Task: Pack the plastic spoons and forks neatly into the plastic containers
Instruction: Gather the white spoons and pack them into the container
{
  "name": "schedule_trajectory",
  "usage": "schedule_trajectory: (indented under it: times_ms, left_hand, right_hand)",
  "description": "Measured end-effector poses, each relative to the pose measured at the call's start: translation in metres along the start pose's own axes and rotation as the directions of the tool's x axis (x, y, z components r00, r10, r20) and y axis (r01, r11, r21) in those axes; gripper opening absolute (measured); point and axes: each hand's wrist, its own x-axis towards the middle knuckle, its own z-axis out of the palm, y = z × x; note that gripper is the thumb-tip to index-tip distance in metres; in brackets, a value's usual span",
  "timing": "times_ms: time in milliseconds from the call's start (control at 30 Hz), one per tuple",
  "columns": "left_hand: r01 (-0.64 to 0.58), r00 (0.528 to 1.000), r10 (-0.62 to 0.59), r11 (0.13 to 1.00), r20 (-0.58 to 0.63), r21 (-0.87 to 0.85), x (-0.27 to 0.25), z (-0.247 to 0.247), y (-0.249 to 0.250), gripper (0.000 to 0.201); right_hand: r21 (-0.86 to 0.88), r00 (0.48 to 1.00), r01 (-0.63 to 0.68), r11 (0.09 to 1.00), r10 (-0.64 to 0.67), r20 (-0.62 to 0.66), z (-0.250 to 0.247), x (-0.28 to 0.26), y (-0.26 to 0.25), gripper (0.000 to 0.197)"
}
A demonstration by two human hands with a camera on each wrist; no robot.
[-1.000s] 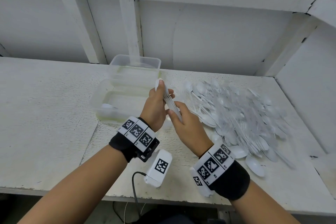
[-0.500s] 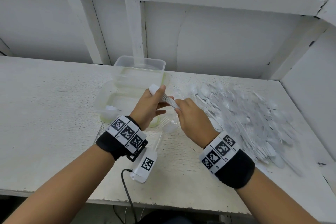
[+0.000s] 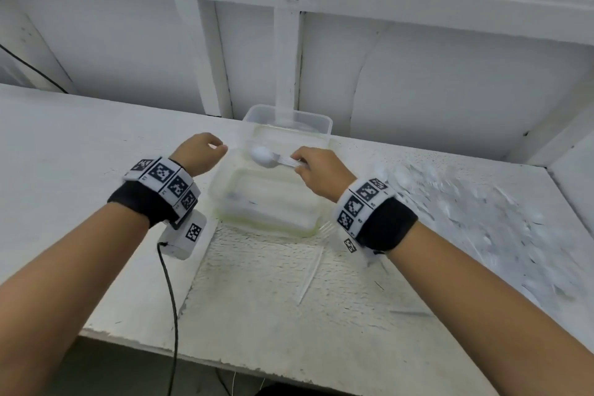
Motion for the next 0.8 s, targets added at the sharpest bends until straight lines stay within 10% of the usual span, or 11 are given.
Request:
schedule_trajectory:
  times_ms: [267,800]
  left_hand:
    - [0.231,0.951,-0.155,0.931,0.266,-0.282,0.013,0.015,-0.032,0.028]
    - [0.201,0.959,-0.111,0.916,0.263,-0.348,0.016,0.020,-0.038,0.018]
  right_hand:
    - [-0.204,0.963,-0.002,0.979,0.058,0.265,0.042,0.038,-0.016,0.027]
    - [-0.138,0.917,0.026,0.990,0.032,0.398,0.047,0.031,-0.003,0.031]
